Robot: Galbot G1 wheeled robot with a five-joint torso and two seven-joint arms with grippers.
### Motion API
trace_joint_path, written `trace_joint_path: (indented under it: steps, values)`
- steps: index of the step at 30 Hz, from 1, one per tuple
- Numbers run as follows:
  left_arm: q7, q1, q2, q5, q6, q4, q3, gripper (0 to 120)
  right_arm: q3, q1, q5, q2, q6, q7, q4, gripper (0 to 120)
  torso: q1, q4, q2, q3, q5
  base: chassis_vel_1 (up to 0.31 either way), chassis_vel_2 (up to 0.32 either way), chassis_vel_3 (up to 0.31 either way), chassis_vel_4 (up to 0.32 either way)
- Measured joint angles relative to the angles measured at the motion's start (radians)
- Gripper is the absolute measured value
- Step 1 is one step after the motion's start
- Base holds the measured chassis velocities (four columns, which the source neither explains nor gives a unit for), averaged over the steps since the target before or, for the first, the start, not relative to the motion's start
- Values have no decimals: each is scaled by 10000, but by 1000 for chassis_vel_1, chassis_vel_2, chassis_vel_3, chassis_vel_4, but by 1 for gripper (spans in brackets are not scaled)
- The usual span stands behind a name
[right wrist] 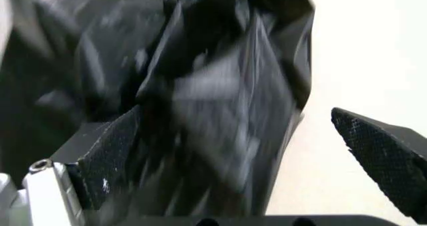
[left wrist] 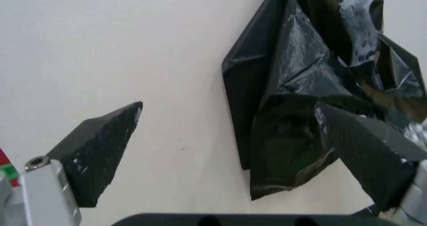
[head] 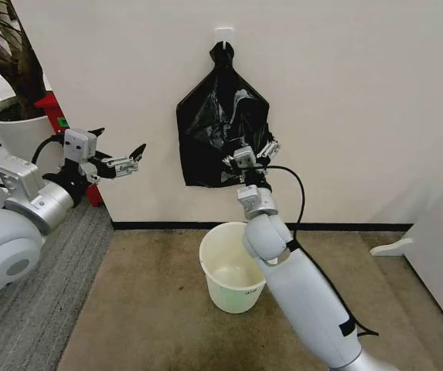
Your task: Place the garbage bag over the trash bin.
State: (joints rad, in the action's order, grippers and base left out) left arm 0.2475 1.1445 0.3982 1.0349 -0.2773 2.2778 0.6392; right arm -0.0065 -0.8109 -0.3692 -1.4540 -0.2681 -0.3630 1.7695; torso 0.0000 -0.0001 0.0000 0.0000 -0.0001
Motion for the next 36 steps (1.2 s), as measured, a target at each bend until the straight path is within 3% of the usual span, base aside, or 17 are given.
trace_joint_path:
  steps: [21, 33, 36]
  values:
    - [-75, 35, 30, 6, 7, -12, -26, 100, 699, 587, -354, -30, 366, 23, -448, 98, 0, 1, 0, 0, 1, 0, 0, 0, 0]
    - [-62, 267, 124, -67, 12, 137, -12, 100, 748, 800, -203, -153, 511, -88, -369, 66, 0, 1, 0, 0, 0, 0, 0, 0, 0]
    - [-35, 499, 165, -145, 21, 264, 56, 100, 697, 757, 735, -164, 571, -220, -365, 58, 0, 1, 0, 0, 0, 0, 0, 0, 0]
